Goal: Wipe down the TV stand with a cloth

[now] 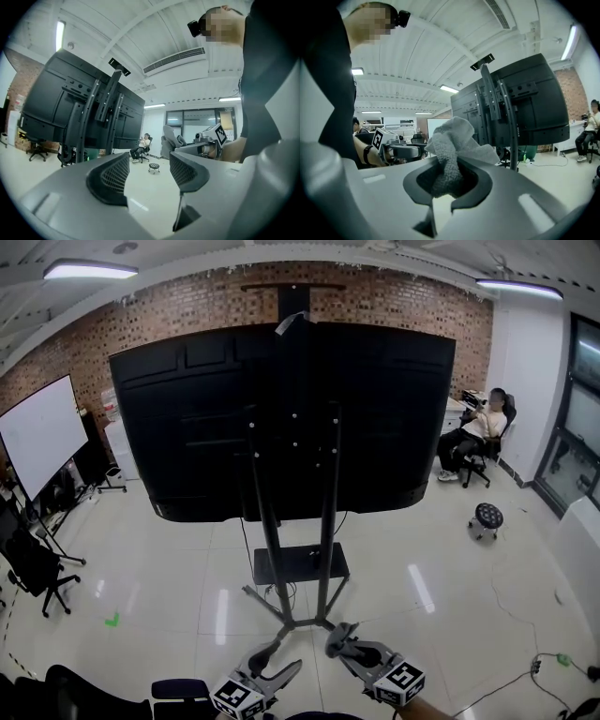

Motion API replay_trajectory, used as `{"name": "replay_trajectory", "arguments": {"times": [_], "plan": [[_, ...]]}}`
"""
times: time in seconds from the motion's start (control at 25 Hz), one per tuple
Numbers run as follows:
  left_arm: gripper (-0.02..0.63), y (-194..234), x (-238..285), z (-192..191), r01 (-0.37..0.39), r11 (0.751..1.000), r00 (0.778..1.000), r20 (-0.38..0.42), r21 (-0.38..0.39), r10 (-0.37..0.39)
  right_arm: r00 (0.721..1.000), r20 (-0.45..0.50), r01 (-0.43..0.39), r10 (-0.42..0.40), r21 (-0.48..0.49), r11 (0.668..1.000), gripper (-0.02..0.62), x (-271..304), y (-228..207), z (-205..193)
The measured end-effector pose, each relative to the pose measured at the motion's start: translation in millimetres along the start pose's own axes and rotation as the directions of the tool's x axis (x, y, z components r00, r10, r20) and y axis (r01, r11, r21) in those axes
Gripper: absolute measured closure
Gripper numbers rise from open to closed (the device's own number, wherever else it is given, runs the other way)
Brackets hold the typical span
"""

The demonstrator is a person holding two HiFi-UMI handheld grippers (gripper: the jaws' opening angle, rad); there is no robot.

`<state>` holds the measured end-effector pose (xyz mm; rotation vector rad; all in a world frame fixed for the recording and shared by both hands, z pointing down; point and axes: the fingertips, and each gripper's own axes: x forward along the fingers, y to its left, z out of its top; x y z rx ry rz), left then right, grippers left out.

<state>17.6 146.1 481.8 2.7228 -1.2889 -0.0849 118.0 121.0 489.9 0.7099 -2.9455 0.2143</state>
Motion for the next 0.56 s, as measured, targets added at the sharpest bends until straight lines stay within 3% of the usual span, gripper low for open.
{"name": "replay_trajectory", "arguments": {"times": [0.56], "plan": [[0.311,-29,5,5,-0.011,1.0,1.0,0.009,0.014,0.011,1.0,0.007,-0.024,0.024,-0.032,0.999,0.565,-25,6,1]]}}
